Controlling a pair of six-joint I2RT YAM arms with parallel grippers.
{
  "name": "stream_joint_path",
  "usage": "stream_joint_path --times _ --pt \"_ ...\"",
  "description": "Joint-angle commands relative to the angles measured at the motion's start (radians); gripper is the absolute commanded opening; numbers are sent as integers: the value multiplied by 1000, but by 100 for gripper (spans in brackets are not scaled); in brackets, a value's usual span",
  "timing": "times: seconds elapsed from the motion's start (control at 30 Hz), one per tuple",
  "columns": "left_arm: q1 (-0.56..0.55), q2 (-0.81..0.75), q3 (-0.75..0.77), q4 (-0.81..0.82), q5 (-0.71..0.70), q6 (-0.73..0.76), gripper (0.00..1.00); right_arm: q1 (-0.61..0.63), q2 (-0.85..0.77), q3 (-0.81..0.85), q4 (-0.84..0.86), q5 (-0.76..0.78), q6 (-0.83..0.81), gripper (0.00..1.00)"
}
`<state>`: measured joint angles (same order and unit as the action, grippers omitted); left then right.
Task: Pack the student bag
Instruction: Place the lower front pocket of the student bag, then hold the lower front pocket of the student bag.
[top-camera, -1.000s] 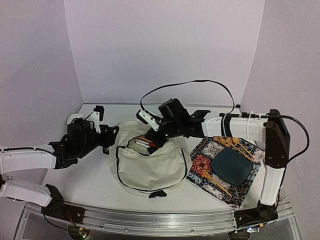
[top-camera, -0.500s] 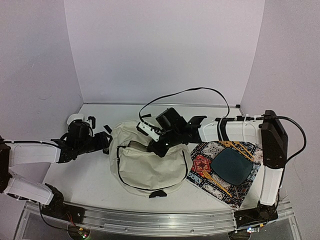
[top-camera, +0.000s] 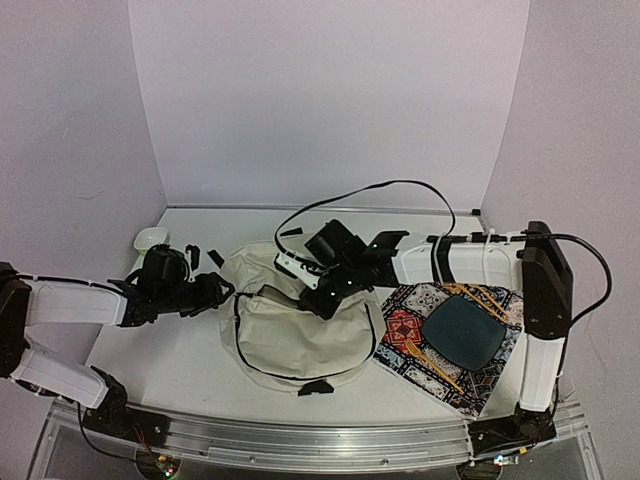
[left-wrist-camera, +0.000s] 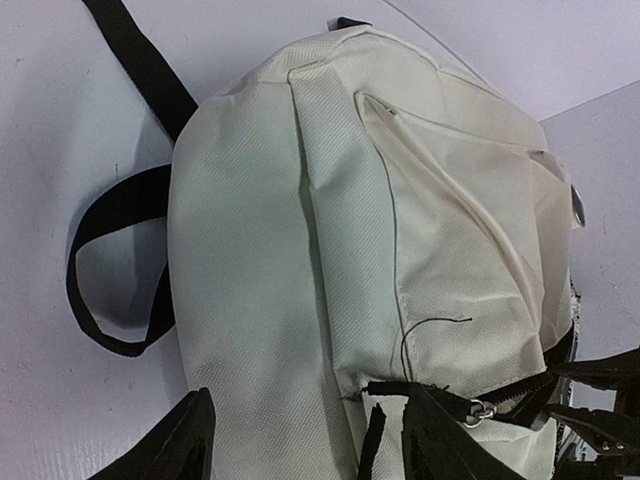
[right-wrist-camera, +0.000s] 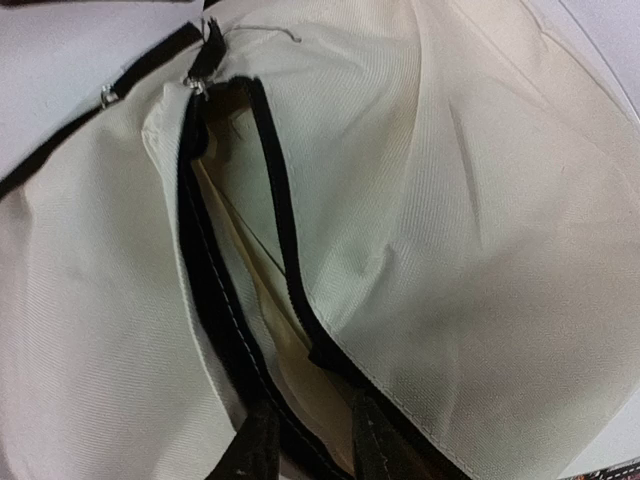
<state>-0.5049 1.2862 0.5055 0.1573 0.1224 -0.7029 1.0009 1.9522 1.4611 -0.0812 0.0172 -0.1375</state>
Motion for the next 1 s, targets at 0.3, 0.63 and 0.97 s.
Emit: stream_joint_path --times 0.3,0.63,0.97 --pt "5 -73 -104 78 100 -102 65 102 0 269 -123 96 -17 41" --pt "5 -35 -145 190 186 -129 63 122 218 548 -158 75 -44 41" --pt "2 132 -124 304 273 -141 54 122 328 632 -156 75 -42 43"
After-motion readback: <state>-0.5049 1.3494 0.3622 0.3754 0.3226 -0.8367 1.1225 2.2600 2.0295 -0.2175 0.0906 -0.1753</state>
